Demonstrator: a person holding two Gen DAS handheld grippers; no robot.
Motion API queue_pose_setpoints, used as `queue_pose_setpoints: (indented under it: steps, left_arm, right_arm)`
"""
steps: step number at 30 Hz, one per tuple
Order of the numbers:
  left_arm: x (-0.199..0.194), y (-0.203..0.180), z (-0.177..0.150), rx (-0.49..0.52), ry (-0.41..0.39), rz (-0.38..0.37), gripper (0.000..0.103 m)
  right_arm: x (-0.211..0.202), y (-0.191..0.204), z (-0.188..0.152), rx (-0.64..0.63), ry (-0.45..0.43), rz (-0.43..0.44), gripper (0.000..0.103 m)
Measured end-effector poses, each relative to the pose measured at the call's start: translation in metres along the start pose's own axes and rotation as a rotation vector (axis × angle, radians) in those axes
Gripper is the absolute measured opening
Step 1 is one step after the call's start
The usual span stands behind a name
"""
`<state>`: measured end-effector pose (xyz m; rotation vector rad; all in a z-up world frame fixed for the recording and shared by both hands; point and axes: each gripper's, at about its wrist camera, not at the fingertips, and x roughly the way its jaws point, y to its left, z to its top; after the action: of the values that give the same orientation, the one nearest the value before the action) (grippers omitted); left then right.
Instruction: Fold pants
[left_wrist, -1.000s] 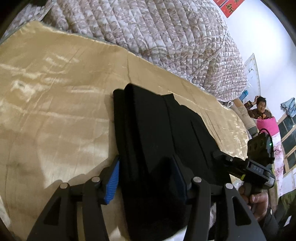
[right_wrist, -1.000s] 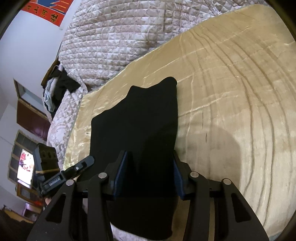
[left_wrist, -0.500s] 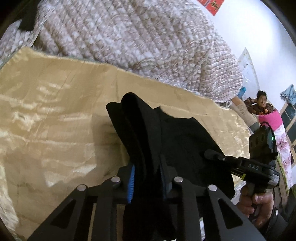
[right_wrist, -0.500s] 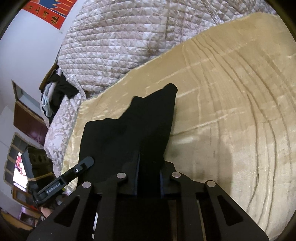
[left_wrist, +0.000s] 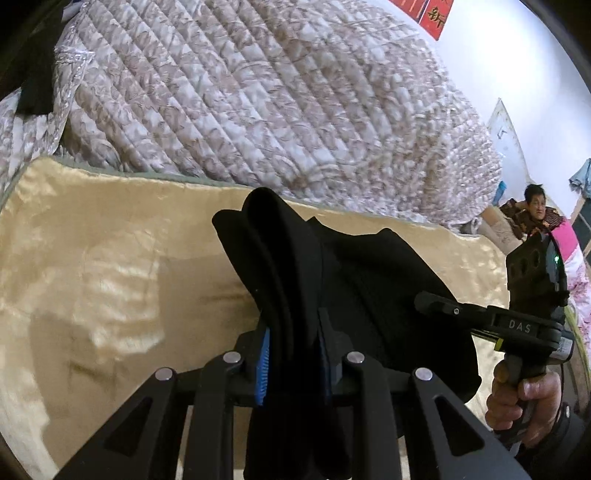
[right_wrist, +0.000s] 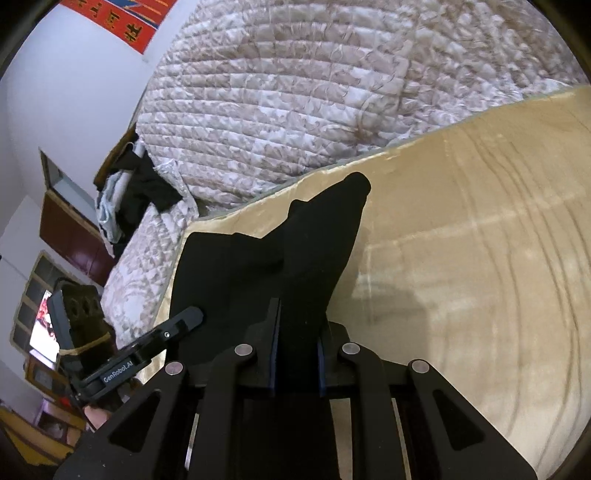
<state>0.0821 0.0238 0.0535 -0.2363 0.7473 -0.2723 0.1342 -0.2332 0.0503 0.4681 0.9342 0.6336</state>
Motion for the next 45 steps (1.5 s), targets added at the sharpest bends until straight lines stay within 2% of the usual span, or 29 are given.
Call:
queue_pose_setpoints:
  steps: [4,6,8,9,11,14,18,20,21,25,27,35,39,45]
  left_arm:
    - [0.028,0.023,0.003,-0.002,0.026,0.039,0.026]
    - [0.047,0.035,-0.002,-0.017,0.079,0.077,0.032]
    - [0.049,0.046,-0.006,-0.06,0.088,0.092,0.04]
    - [0.046,0.048,-0.007,-0.071,0.088,0.093,0.041]
    - [0.034,0.048,-0.007,-0.062,0.067,0.149,0.04]
    - [0.013,0.043,-0.01,-0.05,0.016,0.213,0.038]
    - [-0.014,0.017,-0.016,-0.016,-0.055,0.163,0.038]
    - [-0.019,-0.002,-0.027,0.03,-0.07,0.14,0.038]
    - [-0.018,-0.009,-0.033,0.053,-0.062,0.136,0.038]
    - [0.003,-0.014,-0.057,0.087,0.024,0.2,0.038]
    - [0.006,-0.015,-0.062,0.114,0.011,0.233,0.038]
    - [-0.002,-0.016,-0.063,0.099,-0.001,0.245,0.038]
    - [0.002,-0.016,-0.066,0.097,0.011,0.255,0.04]
    - [-0.006,-0.017,-0.066,0.097,-0.001,0.271,0.04]
  right_arm:
    - [0.033,-0.005,0.014,-0.007,0.025,-0.023,0.015]
    - [0.046,-0.013,0.014,0.006,0.043,-0.042,0.015]
    - [0.059,-0.027,0.011,0.018,0.09,-0.096,0.019]
    - [0.059,-0.032,0.009,0.021,0.101,-0.12,0.024]
    - [0.049,-0.033,0.008,0.017,0.08,-0.153,0.028]
    - [0.022,-0.022,0.008,-0.059,0.01,-0.225,0.028]
    - [0.004,0.002,-0.004,-0.164,-0.041,-0.263,0.028]
    - [0.003,0.016,-0.016,-0.221,-0.041,-0.27,0.027]
    - [0.005,0.023,-0.023,-0.243,-0.037,-0.274,0.024]
    - [0.028,0.03,-0.053,-0.315,0.057,-0.318,0.021]
    - [0.037,0.027,-0.062,-0.345,0.081,-0.352,0.021]
    - [0.014,0.033,-0.065,-0.351,0.006,-0.34,0.021]
    - [0.026,0.026,-0.07,-0.339,0.066,-0.358,0.021]
    - [0.012,0.033,-0.07,-0.342,0.017,-0.358,0.021]
